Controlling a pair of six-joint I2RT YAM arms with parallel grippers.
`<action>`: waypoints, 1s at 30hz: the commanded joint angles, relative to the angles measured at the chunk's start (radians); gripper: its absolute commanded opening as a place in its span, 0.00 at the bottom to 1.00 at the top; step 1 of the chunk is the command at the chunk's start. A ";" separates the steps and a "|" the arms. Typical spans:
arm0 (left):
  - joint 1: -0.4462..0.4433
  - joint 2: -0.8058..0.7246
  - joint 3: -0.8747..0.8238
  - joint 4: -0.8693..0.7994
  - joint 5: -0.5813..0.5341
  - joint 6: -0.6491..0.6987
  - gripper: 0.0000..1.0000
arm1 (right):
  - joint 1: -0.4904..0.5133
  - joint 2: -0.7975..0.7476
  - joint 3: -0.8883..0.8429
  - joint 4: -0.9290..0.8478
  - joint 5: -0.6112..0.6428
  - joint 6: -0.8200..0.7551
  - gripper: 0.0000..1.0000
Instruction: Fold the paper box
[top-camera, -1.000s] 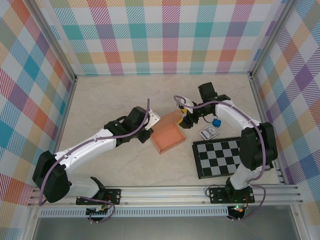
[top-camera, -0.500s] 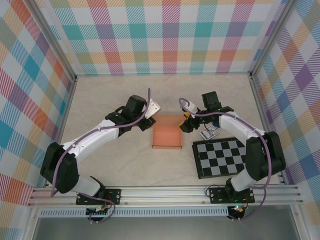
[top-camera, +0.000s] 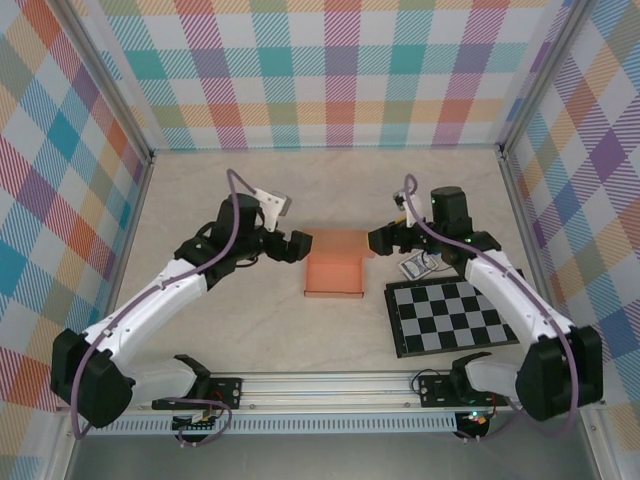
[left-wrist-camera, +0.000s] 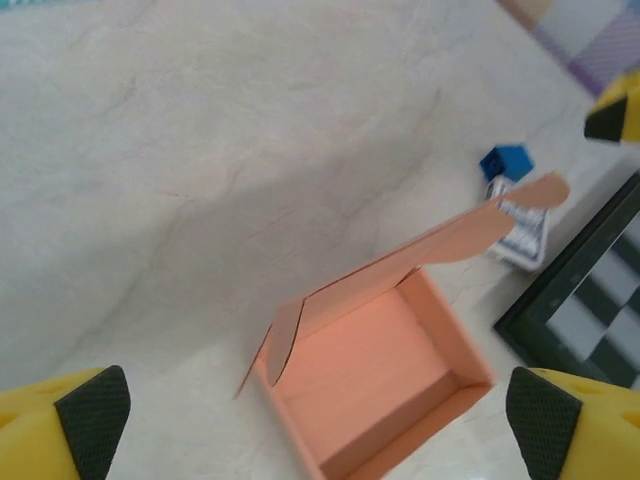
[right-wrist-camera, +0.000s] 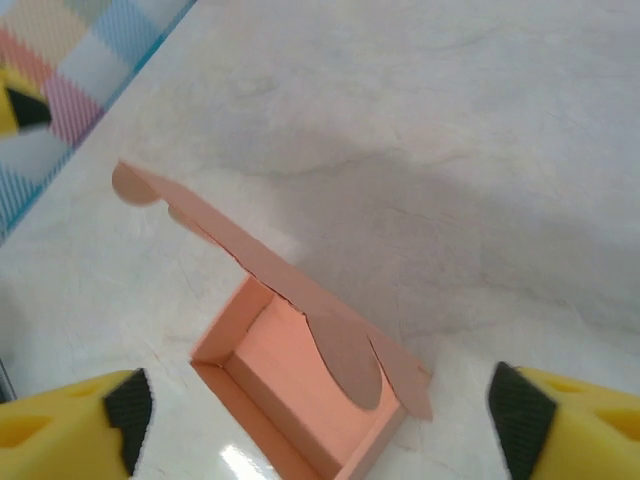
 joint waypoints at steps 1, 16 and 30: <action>0.078 -0.016 0.035 -0.043 0.083 -0.302 1.00 | -0.054 -0.016 0.059 -0.124 0.079 0.343 0.97; 0.228 0.412 0.219 -0.071 0.547 -0.922 1.00 | -0.143 0.483 0.323 -0.316 -0.386 0.842 1.00; 0.197 0.382 0.060 0.095 0.597 -1.087 1.00 | -0.069 0.464 0.198 -0.104 -0.427 1.088 0.98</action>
